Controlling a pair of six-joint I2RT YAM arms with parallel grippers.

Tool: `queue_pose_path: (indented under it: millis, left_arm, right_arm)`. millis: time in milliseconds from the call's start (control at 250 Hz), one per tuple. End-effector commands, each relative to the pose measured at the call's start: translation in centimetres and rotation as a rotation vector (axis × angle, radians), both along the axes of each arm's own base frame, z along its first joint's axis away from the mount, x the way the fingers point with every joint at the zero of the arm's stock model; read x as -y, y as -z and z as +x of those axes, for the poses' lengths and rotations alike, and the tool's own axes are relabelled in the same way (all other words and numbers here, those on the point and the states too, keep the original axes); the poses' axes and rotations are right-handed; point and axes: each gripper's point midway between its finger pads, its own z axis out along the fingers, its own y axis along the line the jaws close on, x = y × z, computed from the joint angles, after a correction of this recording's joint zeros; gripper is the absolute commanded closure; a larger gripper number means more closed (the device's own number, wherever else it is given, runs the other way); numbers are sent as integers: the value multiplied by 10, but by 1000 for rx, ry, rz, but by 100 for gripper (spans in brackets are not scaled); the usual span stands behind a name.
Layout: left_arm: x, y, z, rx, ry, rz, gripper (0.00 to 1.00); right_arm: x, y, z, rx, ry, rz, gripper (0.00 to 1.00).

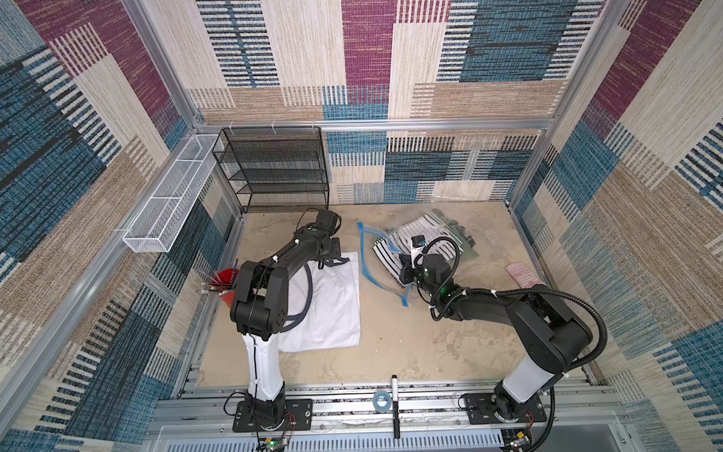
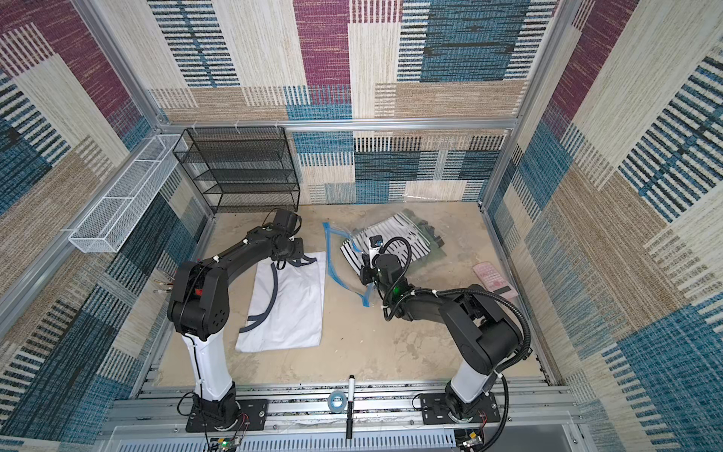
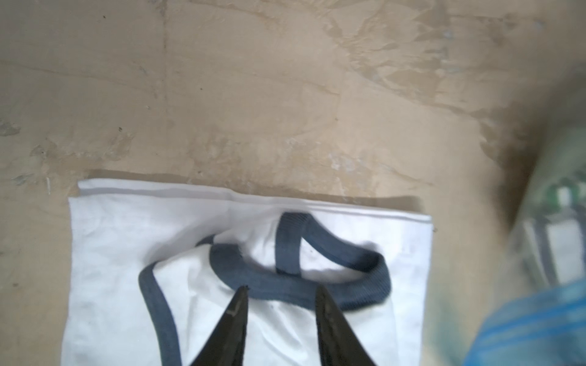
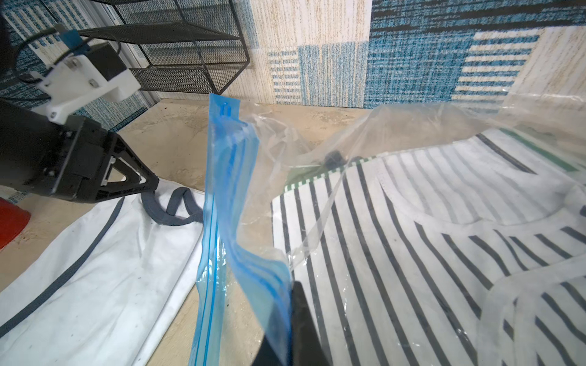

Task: Take the tank top out of the vacuum bag
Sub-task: Adjust the tank top at the center of the board.

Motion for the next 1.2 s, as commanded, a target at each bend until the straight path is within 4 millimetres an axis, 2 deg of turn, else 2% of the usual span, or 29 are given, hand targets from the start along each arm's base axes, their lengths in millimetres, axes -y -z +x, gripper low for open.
queue_pose_path:
  millis: [0, 192, 500, 604, 768, 900, 988, 1124, 1192]
  left_arm:
    - [-12, 13, -1, -53, -23, 24, 67]
    - [-19, 33, 12, -85, -45, 12, 77]
    - [-20, 49, 13, -119, -68, -20, 75]
    - [-17, 34, 19, -67, -33, -33, 73]
    - [-19, -11, 19, 39, -2, -31, 70]
    - [-18, -20, 0, 28, 6, -63, 68]
    - [-22, -9, -24, -33, -20, -73, 62]
    - [-22, 12, -66, -111, -40, -124, 45]
    - [-21, 20, -79, -137, -33, -135, 40]
  right_arm:
    - [-2, -6, 3, 15, 0, 11, 100]
    - [-2, -5, 3, 13, -2, 10, 100]
    - [-3, -8, 1, 17, -9, 15, 100]
    - [-3, -4, 3, 11, -7, 12, 100]
    - [-4, -3, 3, 6, -10, 11, 100]
    - [-4, -6, 3, 8, -12, 17, 100]
    - [-5, -4, 3, 4, -14, 16, 100]
    - [-6, -4, 3, -2, -19, 19, 100]
    - [-7, -4, 3, -5, -24, 25, 100]
